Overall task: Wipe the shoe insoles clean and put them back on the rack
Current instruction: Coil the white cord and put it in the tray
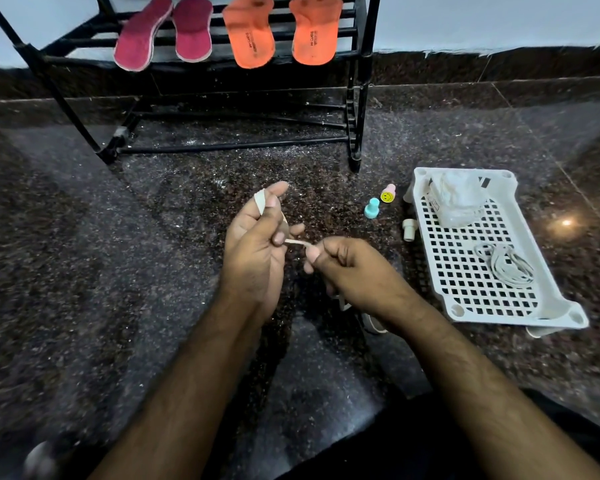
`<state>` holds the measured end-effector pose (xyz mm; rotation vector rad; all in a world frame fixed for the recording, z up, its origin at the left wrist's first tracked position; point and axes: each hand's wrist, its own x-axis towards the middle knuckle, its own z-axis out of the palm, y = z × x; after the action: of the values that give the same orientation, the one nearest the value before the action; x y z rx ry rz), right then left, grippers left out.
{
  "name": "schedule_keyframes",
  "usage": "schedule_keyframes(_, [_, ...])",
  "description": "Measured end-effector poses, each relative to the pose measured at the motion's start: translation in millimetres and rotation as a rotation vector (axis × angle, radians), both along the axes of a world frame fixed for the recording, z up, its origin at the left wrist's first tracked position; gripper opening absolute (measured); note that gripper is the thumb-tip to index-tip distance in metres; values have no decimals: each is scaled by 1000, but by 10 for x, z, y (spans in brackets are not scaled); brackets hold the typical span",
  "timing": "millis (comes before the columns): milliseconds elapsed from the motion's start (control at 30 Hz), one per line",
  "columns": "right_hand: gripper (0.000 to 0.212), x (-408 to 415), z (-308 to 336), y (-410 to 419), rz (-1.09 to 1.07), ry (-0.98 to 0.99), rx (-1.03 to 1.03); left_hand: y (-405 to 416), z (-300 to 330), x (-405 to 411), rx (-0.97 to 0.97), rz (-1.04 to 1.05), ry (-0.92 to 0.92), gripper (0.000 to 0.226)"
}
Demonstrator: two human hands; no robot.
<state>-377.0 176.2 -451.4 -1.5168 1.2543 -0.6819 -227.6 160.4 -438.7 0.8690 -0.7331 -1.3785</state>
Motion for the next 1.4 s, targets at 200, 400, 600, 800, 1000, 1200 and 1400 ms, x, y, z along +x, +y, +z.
schedule_keyframes(200, [35, 39, -20, 45, 47, 10, 228, -10, 15, 36, 46, -70, 189, 36])
schedule_keyframes(400, [33, 6, 157, -8, -228, -467, 362, -5, 23, 74, 81, -169, 235, 41])
schedule_keyframes(600, [32, -59, 212, -39, -349, -653, 465, 110, 55, -33, 53, -321, -210, 59])
schedule_keyframes(800, [27, -44, 239, -7, -325, -546, 287, 162, 114, -85, 27, -397, -450, 67])
schedule_keyframes(1000, [25, -26, 318, 42, -264, -457, 92, 107, -91, -71, -38, -350, -733, 81])
schedule_keyframes(1200, [33, 21, 247, 69, -28, -250, 74, 99, 44, -172, 134, -251, 72, 80])
schedule_keyframes(1400, [34, 52, 180, 53, 28, -220, 26, 37, 100, -28, 96, -104, 278, 44])
